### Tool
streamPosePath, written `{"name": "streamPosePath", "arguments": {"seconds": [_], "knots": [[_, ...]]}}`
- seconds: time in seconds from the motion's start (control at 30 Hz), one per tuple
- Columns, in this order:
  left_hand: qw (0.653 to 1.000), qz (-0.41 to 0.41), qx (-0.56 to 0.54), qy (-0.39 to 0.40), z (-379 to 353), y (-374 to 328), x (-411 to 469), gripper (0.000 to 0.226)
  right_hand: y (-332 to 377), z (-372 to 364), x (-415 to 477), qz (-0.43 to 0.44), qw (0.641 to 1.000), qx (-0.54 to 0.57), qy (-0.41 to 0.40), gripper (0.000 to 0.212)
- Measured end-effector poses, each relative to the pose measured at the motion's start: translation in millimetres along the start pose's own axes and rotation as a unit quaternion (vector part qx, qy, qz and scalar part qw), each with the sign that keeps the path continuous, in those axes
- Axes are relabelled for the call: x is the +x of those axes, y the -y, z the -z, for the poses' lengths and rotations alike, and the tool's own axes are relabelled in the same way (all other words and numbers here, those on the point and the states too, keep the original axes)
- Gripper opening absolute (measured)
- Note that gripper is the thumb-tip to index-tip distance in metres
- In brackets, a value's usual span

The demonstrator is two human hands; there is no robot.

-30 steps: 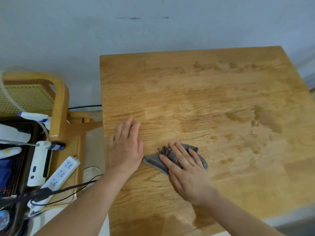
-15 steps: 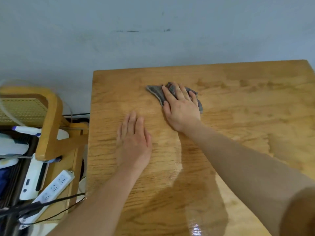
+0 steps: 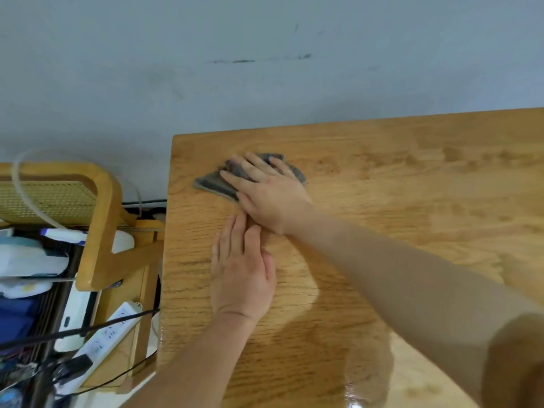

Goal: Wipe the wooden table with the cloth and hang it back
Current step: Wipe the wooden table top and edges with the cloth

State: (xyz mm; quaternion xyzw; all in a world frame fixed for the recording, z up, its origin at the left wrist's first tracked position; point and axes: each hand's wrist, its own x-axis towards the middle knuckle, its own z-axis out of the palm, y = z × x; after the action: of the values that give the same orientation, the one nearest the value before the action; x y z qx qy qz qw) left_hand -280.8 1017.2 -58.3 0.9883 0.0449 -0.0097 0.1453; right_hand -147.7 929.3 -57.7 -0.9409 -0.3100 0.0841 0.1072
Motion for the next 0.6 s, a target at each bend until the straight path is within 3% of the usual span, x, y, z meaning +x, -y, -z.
{"name": "streamPosePath", "arguments": {"seconds": [0.07,0.17,0.27,0.33,0.47,0.53,0.6], "knots": [[1.0,-0.006,0.001,-0.002,-1.1,0.9,2.5,0.041,-44.0,7.8,-18.5,-0.054,0.997,-0.022,-0.04,0.052],[1.0,-0.009,0.008,0.002,-1.3,1.3,3.3,0.041,-113.0,25.2,-28.3,-0.243,0.967,-0.012,-0.072,0.051],[1.0,-0.015,0.01,0.007,-1.3,1.9,3.2,0.039,-101.8,21.2,-12.6,-0.318,0.942,-0.012,-0.101,0.053],[1.0,-0.013,0.011,0.009,-0.2,2.2,2.5,0.039,-58.3,8.3,-17.2,-0.261,0.959,-0.026,-0.107,0.053],[1.0,-0.013,-0.007,0.002,0.0,2.1,0.0,0.038,12.3,-10.8,-81.3,-0.071,0.997,0.001,-0.022,0.05],[1.0,-0.015,-0.009,-0.001,0.1,2.0,1.1,0.038,-6.7,-2.5,-91.5,-0.01,1.0,-0.007,-0.008,0.051],[1.0,-0.014,-0.009,0.001,-0.1,1.0,3.8,0.037,-48.5,5.3,-75.3,-0.045,0.998,-0.03,-0.029,0.054]]}}
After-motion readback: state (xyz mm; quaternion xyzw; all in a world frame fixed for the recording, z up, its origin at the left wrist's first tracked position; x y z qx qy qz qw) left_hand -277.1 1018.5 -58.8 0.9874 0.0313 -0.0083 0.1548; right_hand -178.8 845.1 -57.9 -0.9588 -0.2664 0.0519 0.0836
